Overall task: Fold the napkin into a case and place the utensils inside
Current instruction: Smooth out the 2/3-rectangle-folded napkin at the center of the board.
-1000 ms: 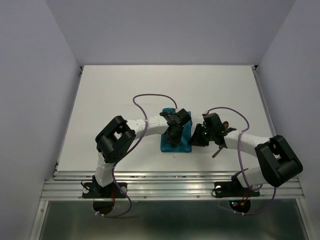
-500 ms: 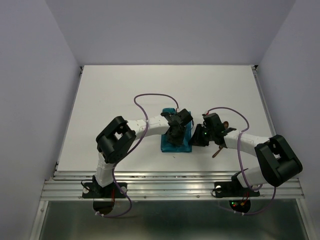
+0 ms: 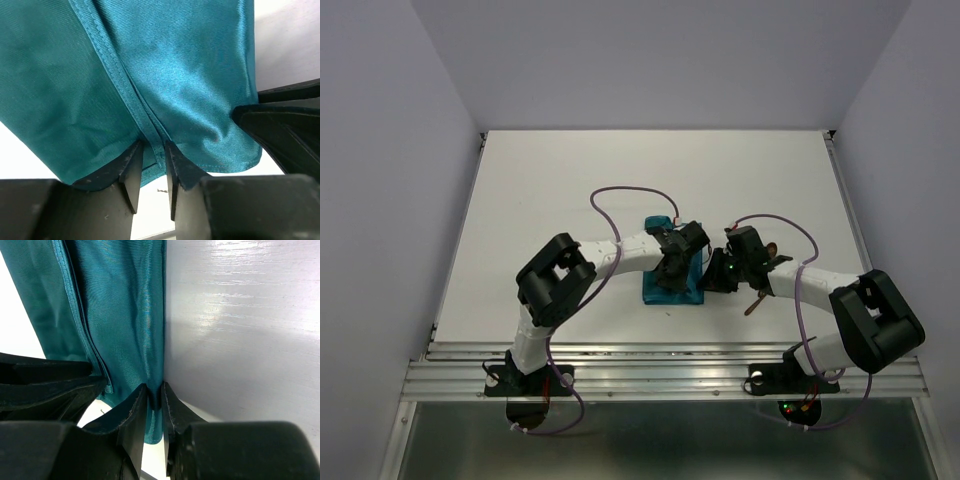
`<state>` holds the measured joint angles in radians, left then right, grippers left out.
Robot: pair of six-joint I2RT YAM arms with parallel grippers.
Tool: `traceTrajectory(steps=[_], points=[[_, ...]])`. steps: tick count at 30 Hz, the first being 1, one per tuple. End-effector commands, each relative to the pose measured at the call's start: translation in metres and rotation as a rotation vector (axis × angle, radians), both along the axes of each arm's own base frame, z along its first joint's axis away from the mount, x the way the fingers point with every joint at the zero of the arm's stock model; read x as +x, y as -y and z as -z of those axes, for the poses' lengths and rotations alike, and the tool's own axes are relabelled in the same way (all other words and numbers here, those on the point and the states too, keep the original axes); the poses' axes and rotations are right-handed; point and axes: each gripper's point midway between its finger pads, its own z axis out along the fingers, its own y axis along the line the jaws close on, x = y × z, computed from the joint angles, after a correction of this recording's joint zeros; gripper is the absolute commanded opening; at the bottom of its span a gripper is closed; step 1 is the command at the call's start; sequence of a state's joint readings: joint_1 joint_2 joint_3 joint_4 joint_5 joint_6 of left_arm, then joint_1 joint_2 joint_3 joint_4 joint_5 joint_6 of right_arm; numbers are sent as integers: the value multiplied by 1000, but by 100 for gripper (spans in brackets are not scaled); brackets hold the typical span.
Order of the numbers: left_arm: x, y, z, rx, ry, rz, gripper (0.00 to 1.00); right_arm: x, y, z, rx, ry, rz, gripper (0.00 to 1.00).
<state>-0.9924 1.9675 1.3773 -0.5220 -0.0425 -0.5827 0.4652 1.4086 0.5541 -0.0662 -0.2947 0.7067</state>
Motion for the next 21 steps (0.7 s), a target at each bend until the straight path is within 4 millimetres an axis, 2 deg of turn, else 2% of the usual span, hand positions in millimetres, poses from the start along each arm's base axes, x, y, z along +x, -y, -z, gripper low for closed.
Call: traceTrajectory(steps=[1, 7, 15, 18, 21], points=[[3, -4, 5, 58, 18, -15, 33, 0, 1, 5, -11, 0, -4, 23], [2, -7, 9, 77, 16, -22, 24, 0, 1, 4, -12, 4, -2, 23], [2, -7, 7, 74, 21, -19, 20, 0, 2, 4, -15, 6, 1, 21], [2, -2, -1, 50, 23, -13, 22, -1, 3, 4, -16, 4, 1, 21], [2, 6, -14, 8, 25, -6, 32, 0, 3, 3, -15, 7, 1, 21]])
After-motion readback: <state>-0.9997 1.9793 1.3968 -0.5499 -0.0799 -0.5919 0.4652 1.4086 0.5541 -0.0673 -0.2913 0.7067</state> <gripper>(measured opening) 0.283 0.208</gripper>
